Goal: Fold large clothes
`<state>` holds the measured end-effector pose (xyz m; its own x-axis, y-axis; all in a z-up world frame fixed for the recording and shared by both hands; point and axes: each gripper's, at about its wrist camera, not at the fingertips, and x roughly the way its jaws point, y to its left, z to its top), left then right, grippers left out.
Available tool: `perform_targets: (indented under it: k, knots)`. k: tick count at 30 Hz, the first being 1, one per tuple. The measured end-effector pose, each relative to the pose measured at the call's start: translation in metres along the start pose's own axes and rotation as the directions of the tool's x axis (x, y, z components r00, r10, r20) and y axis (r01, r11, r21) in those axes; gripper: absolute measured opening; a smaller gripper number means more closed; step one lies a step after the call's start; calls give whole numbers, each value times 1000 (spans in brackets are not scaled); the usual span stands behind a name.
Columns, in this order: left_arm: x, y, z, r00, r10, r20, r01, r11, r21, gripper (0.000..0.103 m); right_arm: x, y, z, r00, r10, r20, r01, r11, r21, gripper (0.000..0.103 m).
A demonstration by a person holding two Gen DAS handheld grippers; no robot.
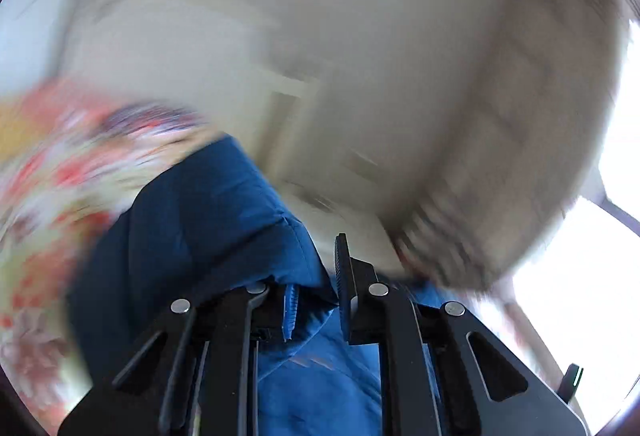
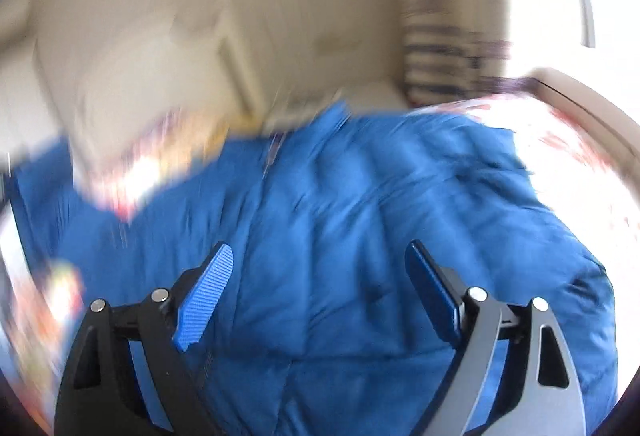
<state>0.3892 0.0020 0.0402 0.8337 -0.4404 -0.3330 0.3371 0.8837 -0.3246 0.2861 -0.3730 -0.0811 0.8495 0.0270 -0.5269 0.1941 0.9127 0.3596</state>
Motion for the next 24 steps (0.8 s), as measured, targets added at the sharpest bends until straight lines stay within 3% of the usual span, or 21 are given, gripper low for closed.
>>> perform_targets:
  k: [2,3,5,6,7,9,12,13,14,16,18,20,21,22,23,24]
  knots:
    - [30,-77,-35,978,-97,-186,137,967,215,12,-11,-23,5,998,-8,65,1,993,119,87]
    - [49,-110,-63,953,-76,-294,173,931,321,12,-16,-35,6,996,-13,91,-4,984,180,87]
    - [75,-145,-112,923,37,-383,163,864,476,13,-23,-53,6,991,-28,127,-6,965,263,88]
    - [98,-158,-149,885,133,-446,156,818,553,15,-25,-58,6,990,-33,139,-9,956,292,88]
    - [109,-160,-170,865,178,-470,152,800,581,18,-24,-62,5,991,-29,134,-14,951,310,88]
    - [106,-162,-185,892,209,-401,104,768,632,18,-21,-64,4,992,-27,119,-13,945,326,88]
    - [101,-152,-176,879,155,-451,143,817,559,22,-18,-61,6,994,-26,105,-7,952,305,88]
    - [97,-150,-177,877,150,-457,152,815,559,23,-18,-62,7,995,-26,101,-5,954,301,88]
    - [87,-158,-184,878,161,-451,151,800,580,23,-17,-62,6,995,-23,93,-6,955,297,88]
    - [69,-167,-187,903,181,-389,132,746,653,23,-18,-65,6,996,-20,91,-9,952,305,88]
    - [44,-176,-189,931,120,-343,152,728,669,25,-18,-69,6,996,-15,89,-14,946,323,88]
    - [29,-179,-190,936,110,-333,159,714,682,31,-16,-70,6,996,-14,85,-16,943,332,88]
    - [15,-176,-185,949,75,-305,158,726,669,32,-16,-70,5,996,-13,85,-16,944,331,88]
    - [6,-169,-175,960,41,-278,150,762,630,32,-16,-69,5,996,-13,83,-15,946,325,88]
    - [-4,-154,-159,969,-6,-246,143,828,542,33,-16,-68,5,997,-13,82,-14,948,319,88]
    - [-14,-126,-138,979,-51,-197,125,915,384,37,-16,-65,5,997,-15,80,-10,951,308,88]
